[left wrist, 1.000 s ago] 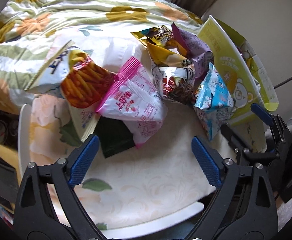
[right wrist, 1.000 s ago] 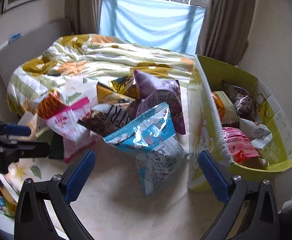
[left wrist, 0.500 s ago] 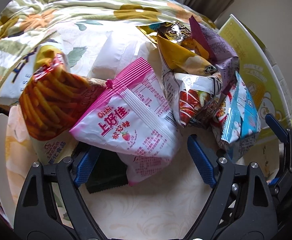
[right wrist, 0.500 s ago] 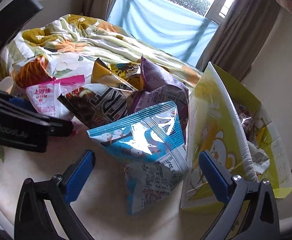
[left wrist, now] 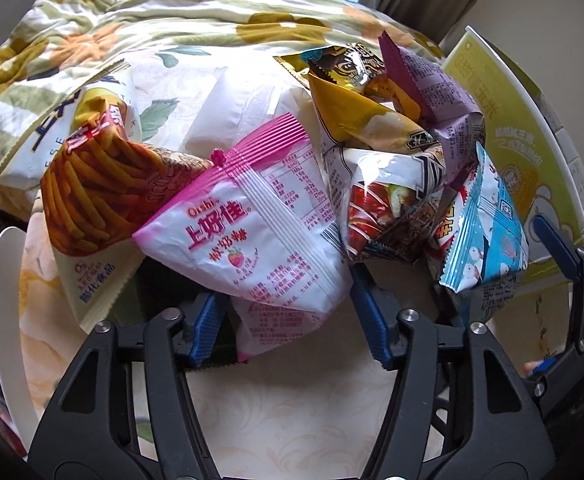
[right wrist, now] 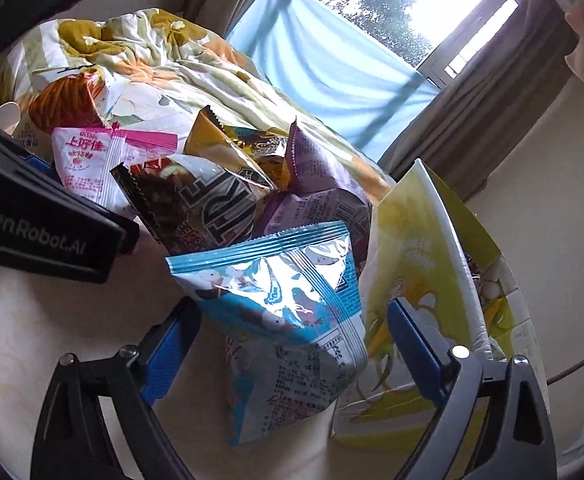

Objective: Organize snacks
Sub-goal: 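Grasp the pink Oishi bag with the left tool while the right tool grasps the blue bag, then carry both bags over the cardboard box and open both tools to drop them inside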

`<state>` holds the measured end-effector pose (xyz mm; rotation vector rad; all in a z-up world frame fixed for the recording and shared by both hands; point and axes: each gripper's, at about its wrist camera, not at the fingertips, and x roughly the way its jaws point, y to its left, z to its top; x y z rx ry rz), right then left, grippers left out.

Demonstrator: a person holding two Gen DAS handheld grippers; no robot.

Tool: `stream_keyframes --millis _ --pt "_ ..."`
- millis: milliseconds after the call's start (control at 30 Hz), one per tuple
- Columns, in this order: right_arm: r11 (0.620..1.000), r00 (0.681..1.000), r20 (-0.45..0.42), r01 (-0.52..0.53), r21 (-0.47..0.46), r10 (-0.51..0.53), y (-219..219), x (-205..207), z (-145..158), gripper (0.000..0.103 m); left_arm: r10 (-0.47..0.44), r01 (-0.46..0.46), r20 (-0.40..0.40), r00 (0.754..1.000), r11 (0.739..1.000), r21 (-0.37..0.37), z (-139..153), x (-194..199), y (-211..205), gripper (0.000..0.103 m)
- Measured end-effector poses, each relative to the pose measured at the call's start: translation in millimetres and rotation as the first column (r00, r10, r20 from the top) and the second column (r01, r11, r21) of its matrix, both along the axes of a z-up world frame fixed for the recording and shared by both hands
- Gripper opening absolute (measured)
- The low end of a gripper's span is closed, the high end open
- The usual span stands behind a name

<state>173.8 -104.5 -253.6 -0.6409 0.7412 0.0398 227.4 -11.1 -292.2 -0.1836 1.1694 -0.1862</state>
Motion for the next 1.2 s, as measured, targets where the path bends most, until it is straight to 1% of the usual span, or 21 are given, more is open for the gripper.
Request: stream_keyframes --millis 67,167,333,433,500,533,667,833,1033,1200 --pt "1.0 1.0 -0.028 -0.003 0.002 0.003 -0.8 4.3 -4.3 0.084 -0.007 0.007 0.0 1.0 1.0 0.01 0.7 -1.9 -1.2 0.053" --pt "1.0 0.998 -0.058 -0.006 0.002 0.006 -4.4 9.3 -8.9 0.079 -0.008 0.008 0.0 1.0 1.0 0.009 1.0 -4.9 1.0 0.052" --pt "1.0 0.996 -0.086 -0.015 -0.008 0.015 -4.5 19.1 -14.8 0.079 -0.005 0.005 -0.001 1.0 1.0 0.005 1.4 -8.4 3.4 0.051" --pt "1.0 0.996 -0.091 -0.012 -0.005 0.012 -4.9 23.2 -16.3 0.075 -0.007 0.007 -0.001 1.0 1.0 0.008 3.4 -13.3 2.7 0.05" --pt "1.0 0.996 -0.091 -0.008 0.0 0.008 -5.7 24.4 -15.6 0.07 -0.011 0.011 -0.001 1.0 1.0 0.009 4.1 -16.4 3.2 0.05" --pt "1.0 0.996 -0.092 -0.006 0.006 0.006 -6.5 26.3 -14.5 0.066 -0.013 0.013 -0.001 1.0 1.0 0.008 4.5 -17.9 3.5 0.05" --pt "0.999 0.995 -0.099 -0.001 0.033 0.004 -9.2 28.0 -9.9 0.059 -0.02 0.02 -0.002 1.0 1.0 0.003 5.6 -23.6 5.2 0.049" --pt "0.998 0.994 -0.11 0.015 0.064 -0.008 -8.6 24.4 -3.6 0.058 -0.031 0.031 0.005 0.999 1.0 0.001 9.8 -32.9 7.1 0.049" --pt "0.995 0.994 -0.104 0.037 0.092 -0.027 -5.8 14.2 7.7 0.057 -0.053 0.054 0.025 0.998 0.999 -0.007 21.0 -43.3 8.5 0.048" --pt "0.991 0.995 -0.092 0.061 0.123 -0.049 -4.6 5.9 21.6 0.057 -0.073 0.074 0.041 0.997 0.997 -0.034 32.9 -51.0 9.9 0.047"
